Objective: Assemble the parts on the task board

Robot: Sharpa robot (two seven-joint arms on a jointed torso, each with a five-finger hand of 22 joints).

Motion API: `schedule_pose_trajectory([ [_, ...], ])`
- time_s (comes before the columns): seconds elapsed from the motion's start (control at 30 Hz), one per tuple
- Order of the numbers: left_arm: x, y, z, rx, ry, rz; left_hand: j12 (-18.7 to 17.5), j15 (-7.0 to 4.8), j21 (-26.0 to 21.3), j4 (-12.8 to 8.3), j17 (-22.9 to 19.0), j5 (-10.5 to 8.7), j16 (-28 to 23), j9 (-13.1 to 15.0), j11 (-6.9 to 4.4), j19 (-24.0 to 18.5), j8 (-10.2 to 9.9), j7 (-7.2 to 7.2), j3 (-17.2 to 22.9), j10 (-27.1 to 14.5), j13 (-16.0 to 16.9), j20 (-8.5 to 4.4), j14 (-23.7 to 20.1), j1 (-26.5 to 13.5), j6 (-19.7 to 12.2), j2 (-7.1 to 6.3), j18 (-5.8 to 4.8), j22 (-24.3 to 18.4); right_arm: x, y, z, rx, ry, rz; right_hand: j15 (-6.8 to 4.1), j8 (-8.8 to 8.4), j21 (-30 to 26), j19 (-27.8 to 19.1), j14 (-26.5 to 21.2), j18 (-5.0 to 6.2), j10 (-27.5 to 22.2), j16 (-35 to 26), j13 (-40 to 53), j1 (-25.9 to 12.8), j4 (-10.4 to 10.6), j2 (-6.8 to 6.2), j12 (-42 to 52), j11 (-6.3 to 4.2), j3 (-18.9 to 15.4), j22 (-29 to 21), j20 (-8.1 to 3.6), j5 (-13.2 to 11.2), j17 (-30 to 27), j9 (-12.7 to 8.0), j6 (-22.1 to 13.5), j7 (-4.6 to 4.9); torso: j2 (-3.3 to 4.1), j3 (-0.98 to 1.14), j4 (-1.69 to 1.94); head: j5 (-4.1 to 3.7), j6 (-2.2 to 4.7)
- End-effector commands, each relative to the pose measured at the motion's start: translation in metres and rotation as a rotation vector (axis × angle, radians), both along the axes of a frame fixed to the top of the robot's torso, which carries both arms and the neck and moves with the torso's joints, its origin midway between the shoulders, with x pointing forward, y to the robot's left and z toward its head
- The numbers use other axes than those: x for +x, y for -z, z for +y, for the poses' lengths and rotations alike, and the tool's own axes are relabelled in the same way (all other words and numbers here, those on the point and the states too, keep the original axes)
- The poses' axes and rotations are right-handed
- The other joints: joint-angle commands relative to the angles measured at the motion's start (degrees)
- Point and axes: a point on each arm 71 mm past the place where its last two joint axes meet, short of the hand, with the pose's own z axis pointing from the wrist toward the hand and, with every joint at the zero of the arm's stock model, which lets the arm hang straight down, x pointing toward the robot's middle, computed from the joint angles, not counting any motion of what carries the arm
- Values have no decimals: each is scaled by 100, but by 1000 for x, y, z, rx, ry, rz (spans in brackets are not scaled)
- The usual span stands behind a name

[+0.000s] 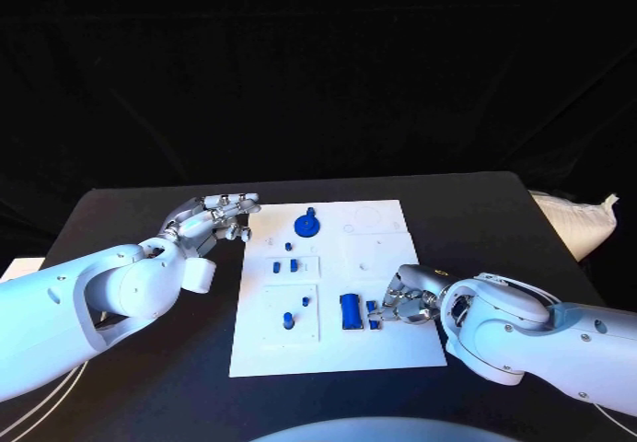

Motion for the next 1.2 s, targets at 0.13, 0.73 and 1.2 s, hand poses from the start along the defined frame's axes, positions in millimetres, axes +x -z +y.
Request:
schedule_pose_trajectory([
  [0.13,0,0,-2,-8,10,-9,20,-2,-20,-4,-6,16,-22,-9,-1,21,18,1,-30,-51,-6,11,-24,15,-24,-3,66,-9,3,-4,-3,89,21,-10,3,34,-26,0,527,-91,27,12,86,-218,123,-64,33,-12,-170,0,-7,-46,1163,32,-24,15,2,0,3,-5,37],
  [0.73,1,3,-3,-24,3,2,35,2,-32,3,-71,14,-52,-9,3,18,24,5,-48,-59,-7,14,-52,-2,-30,-3,65,-14,31,-28,-6,340,54,-91,69,-84,-135,-87,518,-60,-87,-10,21,333,-181,-45,-129,66,-312,-124,52,21,1127,59,-246,111,-90,-44,37,-62,92],
  [1.2,11,9,2,-3,-94,-9,140,65,-390,-1,-641,7,-602,-9,41,-456,83,29,-135,-125,-26,71,-811,-3,-45,12,52,-160,73,-25,-7,834,193,-126,337,-491,-3182,-2284,-1100,550,-1848,-3902,-2712,1299,-504,385,-4314,403,-27,-3374,279,280,-3604,-327,-1090,492,-297,-106,68,-92,367],
])
